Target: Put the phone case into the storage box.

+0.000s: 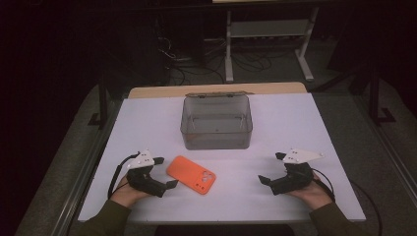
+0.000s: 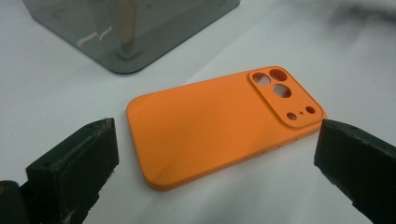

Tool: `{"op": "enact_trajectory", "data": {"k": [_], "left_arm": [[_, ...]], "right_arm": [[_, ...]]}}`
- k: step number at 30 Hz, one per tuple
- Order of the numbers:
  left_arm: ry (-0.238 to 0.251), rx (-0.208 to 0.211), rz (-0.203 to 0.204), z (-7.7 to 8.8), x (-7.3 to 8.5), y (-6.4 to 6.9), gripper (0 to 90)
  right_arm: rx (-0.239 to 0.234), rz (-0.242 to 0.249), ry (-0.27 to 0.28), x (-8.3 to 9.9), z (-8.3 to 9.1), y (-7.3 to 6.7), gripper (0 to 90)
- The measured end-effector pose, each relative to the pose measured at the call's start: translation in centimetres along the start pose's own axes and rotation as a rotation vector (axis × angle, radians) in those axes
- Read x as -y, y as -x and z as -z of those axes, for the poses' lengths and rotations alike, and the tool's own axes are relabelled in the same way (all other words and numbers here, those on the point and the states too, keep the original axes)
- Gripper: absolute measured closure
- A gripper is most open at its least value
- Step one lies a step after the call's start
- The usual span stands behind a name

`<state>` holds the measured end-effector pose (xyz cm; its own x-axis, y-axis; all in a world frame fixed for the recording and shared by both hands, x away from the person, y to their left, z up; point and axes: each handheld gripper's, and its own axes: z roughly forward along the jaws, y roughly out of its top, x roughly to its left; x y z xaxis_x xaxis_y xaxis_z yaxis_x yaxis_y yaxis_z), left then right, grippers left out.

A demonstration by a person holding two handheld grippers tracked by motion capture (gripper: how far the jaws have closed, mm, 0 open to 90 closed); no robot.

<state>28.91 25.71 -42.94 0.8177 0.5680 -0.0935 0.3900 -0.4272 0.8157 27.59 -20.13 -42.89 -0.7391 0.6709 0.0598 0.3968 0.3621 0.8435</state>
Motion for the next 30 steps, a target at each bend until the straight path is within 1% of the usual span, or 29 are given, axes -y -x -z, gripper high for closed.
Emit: {"op": "enact_trajectory", "data": {"k": [9,15,23,25,30], "left_arm": [[0.004,0.001,0.002,0.0,-0.2,-0.1,0.0],[0.006,-0.002,0.004,0.0,-0.4,-0.2,0.0],[0.008,0.000,-0.007,-0.1,-1.2,-0.4,0.0],[0.014,0.002,-0.005,-0.2,-1.5,-0.5,0.0],[0.007,0.005,-0.011,-0.3,-1.9,-0.5,0.0]], "right_arm": [[0.006,-0.004,0.007,0.1,0.5,0.1,0.0],[0.001,-0.005,0.008,0.1,0.4,0.0,0.0],[0.002,-0.006,0.008,0.0,0.3,0.1,0.0],[0.003,-0.004,0.007,-0.1,0.3,0.1,0.0],[-0.001,-0.003,0.009,-0.2,0.2,0.0,0.0]]}}
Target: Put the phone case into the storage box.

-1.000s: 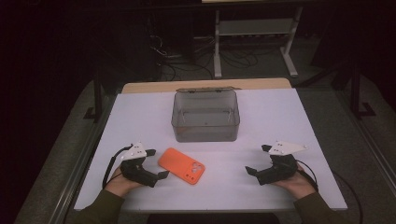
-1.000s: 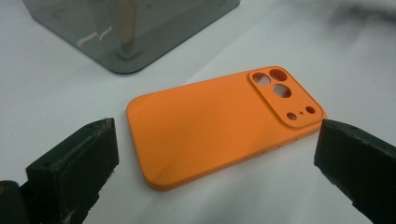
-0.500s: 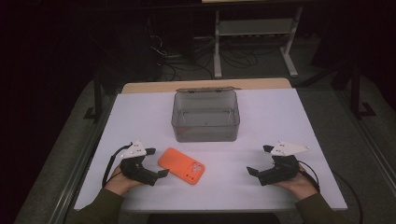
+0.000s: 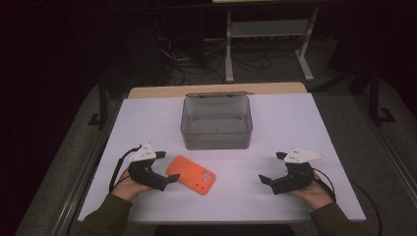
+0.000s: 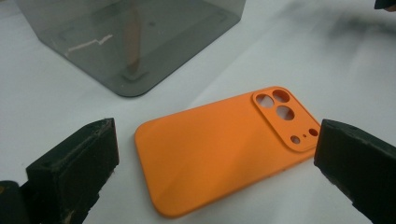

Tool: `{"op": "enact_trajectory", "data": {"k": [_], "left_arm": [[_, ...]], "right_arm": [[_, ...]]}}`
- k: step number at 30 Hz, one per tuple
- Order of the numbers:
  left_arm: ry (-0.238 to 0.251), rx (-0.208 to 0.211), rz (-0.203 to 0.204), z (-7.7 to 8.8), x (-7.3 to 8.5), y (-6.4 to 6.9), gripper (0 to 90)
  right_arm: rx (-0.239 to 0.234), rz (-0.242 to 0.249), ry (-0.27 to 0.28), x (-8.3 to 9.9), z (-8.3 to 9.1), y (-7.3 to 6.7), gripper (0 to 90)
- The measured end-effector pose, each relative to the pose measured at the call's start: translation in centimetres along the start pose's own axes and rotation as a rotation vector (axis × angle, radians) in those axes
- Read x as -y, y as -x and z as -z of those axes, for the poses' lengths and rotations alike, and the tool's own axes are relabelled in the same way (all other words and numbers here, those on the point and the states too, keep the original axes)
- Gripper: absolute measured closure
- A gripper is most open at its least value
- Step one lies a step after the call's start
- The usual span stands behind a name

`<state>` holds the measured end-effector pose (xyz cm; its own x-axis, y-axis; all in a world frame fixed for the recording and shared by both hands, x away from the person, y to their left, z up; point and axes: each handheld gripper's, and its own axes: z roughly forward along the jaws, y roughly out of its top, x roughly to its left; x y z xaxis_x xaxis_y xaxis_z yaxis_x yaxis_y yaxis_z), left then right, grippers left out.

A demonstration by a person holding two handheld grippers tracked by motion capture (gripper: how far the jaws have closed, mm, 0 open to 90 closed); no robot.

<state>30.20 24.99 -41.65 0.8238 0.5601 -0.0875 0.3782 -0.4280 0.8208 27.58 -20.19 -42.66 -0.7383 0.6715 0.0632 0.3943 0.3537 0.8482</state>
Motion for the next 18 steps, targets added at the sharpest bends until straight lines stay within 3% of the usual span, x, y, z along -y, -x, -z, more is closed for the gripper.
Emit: {"op": "enact_trajectory", "data": {"k": [18], "left_arm": [[-0.009,0.013,-0.013,-1.3,-1.4,-0.4,0.0]], "right_arm": [[-0.008,-0.006,0.008,-0.1,0.0,0.0,0.0]]}}
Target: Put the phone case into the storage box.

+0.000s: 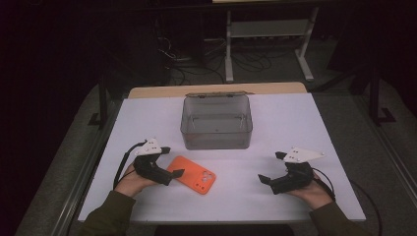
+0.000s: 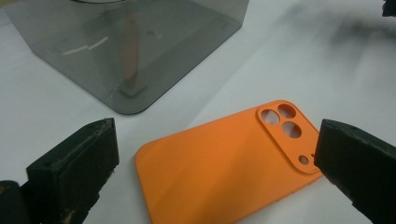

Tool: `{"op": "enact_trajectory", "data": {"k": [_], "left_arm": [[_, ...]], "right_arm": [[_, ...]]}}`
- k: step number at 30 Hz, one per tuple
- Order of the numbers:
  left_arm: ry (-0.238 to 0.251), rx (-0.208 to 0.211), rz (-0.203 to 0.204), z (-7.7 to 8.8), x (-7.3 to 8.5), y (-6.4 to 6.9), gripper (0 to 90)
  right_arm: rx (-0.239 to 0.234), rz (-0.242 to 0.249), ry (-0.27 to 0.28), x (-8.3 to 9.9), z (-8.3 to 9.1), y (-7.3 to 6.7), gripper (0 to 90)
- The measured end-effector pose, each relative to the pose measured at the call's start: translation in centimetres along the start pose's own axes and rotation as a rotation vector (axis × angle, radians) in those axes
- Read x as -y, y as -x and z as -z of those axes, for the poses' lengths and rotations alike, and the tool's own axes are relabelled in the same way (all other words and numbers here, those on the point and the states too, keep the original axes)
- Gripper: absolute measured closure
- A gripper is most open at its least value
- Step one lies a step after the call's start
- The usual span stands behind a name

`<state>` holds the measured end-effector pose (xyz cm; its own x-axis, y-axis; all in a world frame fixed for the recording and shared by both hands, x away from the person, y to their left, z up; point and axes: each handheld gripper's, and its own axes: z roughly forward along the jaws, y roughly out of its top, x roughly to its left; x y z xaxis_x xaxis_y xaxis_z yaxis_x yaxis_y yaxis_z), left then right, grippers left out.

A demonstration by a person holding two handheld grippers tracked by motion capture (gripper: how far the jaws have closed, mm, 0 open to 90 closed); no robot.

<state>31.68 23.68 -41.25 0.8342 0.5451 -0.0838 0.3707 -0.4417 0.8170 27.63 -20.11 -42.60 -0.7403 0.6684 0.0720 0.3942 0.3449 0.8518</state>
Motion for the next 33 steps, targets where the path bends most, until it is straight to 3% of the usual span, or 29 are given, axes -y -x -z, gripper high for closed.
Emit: {"op": "enact_trajectory", "data": {"k": [19,27,28,31,33], "left_arm": [[0.007,0.013,-0.002,-0.7,-0.9,-0.2,0.4],[0.018,0.007,-0.011,-0.7,-1.3,-0.4,15.4],[0.014,0.007,-0.014,-0.7,-1.3,-0.4,22.6],[0.003,0.000,-0.019,-1.0,-1.4,-0.4,28.4],[-0.010,-0.014,-0.022,-1.2,-1.4,-0.4,40.7]], "right_arm": [[0.001,0.001,0.001,0.0,0.0,0.1,0.0],[0.003,0.001,0.003,0.0,0.1,0.1,0.0],[0.002,0.002,0.002,0.0,0.0,0.0,0.0],[0.002,0.002,0.003,0.0,0.0,0.0,0.0],[0.001,0.001,0.002,0.0,0.0,0.0,0.0]]}}
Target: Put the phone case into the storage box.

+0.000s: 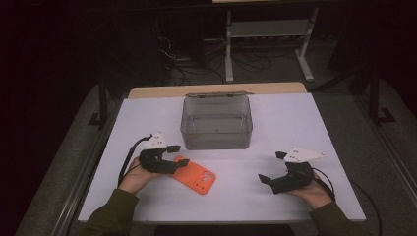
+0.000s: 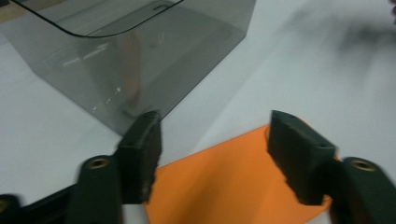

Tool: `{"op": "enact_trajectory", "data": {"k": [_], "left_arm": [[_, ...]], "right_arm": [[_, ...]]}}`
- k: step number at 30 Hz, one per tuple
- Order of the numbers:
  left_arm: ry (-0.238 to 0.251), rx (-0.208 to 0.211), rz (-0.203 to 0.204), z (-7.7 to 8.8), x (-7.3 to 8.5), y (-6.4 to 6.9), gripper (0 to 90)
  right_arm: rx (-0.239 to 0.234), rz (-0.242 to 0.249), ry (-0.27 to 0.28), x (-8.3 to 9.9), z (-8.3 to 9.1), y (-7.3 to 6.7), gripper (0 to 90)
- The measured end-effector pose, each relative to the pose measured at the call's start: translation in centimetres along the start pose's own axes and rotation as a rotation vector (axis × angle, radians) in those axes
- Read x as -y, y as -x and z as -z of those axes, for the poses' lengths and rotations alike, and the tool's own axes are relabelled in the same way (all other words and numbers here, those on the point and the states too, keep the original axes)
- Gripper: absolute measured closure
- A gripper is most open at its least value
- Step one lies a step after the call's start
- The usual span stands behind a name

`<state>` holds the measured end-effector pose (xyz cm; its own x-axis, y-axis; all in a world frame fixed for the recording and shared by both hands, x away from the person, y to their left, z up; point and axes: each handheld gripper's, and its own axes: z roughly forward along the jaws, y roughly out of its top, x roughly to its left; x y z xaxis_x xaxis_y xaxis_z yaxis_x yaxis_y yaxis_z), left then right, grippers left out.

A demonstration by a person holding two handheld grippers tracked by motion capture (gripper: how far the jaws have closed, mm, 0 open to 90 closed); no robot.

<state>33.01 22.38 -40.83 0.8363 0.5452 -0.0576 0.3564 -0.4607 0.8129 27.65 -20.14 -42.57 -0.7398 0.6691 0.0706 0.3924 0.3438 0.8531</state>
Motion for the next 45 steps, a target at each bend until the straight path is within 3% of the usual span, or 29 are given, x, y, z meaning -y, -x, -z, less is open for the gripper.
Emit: {"op": "enact_trajectory", "data": {"k": [4,12,29,45], "left_arm": [[-0.028,-0.012,0.002,-0.5,-0.2,-0.2,57.0],[-0.087,0.011,0.020,-1.9,-0.5,-0.9,89.0],[-0.148,0.007,0.012,-4.1,-0.8,-1.6,90.0],[-0.203,-0.041,0.011,-5.2,-0.2,-2.7,90.0]], "right_arm": [[0.001,-0.005,0.003,0.0,0.0,0.0,0.0],[0.001,-0.008,0.008,0.0,0.0,0.0,0.0],[-0.001,-0.007,0.007,-0.1,0.0,-0.1,0.0],[-0.004,-0.004,0.011,-0.1,0.2,0.0,0.0]]}}
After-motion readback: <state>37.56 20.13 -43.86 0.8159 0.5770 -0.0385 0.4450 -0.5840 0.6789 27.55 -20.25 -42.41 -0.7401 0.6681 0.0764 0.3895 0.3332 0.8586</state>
